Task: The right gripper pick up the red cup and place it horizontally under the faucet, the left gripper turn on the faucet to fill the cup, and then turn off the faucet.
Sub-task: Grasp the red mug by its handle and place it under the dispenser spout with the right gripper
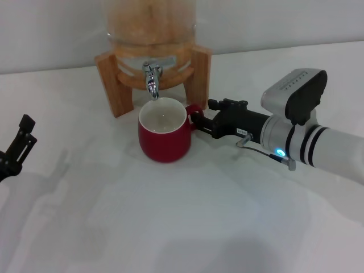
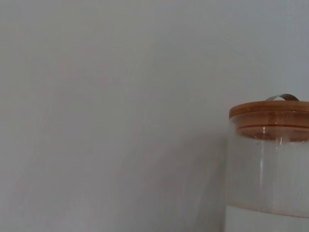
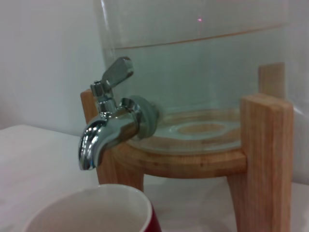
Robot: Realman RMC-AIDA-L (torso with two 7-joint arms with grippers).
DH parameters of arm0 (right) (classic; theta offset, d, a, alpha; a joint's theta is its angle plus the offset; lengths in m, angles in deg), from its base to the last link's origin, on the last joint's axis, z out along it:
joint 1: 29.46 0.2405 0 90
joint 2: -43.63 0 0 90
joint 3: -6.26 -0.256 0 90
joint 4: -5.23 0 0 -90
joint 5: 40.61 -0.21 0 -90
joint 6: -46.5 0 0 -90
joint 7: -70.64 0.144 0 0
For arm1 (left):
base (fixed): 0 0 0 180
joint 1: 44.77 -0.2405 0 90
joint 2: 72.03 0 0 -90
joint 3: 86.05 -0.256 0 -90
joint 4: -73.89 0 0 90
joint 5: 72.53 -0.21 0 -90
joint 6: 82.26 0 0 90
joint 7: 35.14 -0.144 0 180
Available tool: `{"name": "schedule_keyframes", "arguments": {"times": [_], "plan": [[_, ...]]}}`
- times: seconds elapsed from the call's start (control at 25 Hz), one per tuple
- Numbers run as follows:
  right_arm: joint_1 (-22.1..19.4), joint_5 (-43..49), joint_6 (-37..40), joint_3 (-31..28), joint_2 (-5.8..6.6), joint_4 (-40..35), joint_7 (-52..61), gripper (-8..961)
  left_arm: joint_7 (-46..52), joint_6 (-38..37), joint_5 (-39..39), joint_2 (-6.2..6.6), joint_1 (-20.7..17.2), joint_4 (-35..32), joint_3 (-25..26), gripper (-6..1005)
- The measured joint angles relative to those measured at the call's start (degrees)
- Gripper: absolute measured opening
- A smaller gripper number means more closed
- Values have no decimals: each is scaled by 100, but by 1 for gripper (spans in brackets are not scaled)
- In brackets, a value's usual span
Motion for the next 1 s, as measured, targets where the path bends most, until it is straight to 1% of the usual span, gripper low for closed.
{"name": "schedule_keyframes", "arguments": {"times": [1.0], "plan": [[-415, 17, 334, 1, 49, -92, 6, 554, 0, -4, 0, 0, -25, 0, 0, 858]]}}
